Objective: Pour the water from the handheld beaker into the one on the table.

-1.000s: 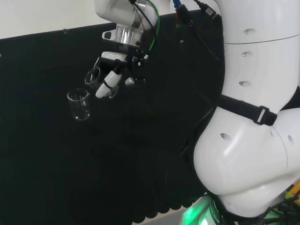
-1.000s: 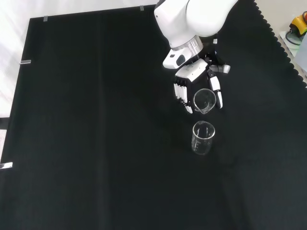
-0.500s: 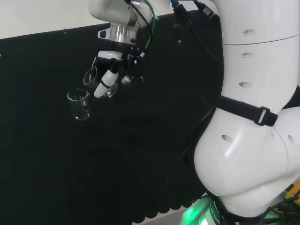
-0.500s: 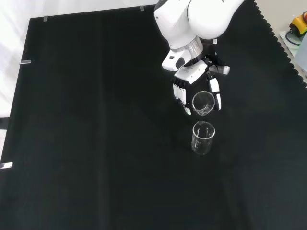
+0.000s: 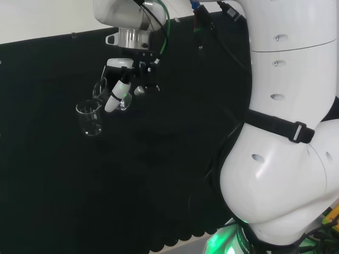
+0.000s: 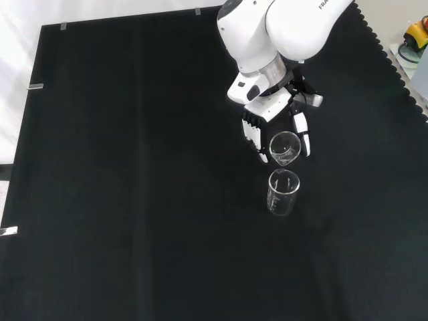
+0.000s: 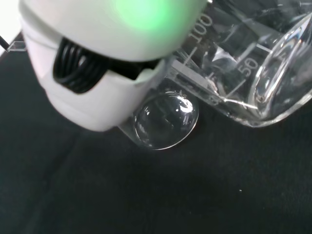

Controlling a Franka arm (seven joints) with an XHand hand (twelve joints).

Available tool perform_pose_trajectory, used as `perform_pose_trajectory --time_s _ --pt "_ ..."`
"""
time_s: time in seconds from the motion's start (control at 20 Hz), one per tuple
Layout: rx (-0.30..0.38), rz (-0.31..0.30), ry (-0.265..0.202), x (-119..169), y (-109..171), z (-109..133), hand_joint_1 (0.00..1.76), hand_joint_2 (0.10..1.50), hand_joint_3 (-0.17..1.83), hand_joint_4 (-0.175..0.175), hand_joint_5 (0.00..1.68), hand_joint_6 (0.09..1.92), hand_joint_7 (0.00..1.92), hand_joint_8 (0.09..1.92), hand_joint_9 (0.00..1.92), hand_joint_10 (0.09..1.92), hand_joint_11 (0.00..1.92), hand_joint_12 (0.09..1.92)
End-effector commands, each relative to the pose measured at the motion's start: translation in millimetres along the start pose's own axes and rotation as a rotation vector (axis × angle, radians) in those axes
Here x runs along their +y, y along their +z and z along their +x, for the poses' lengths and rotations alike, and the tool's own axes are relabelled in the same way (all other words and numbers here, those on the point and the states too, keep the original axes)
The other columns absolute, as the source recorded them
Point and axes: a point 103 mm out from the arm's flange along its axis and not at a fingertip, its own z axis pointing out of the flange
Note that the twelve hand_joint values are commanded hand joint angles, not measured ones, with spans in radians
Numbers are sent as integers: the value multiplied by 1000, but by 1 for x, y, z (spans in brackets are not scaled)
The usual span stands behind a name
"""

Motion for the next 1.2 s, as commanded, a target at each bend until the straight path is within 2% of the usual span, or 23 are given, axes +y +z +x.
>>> perform_pose_trajectory --time_s 0.05,0.45,1.2 --pt "-37 9 17 1 1 2 1331 558 741 -175 1397 438 1478 362 1664 291 1230 716" --pt "-90 29 42 0 1 4 1331 554 750 -175 1394 447 1473 376 1677 292 1235 716" --pt "-143 61 70 1 0 10 1331 546 765 -175 1390 461 1467 398 1694 296 1250 713"
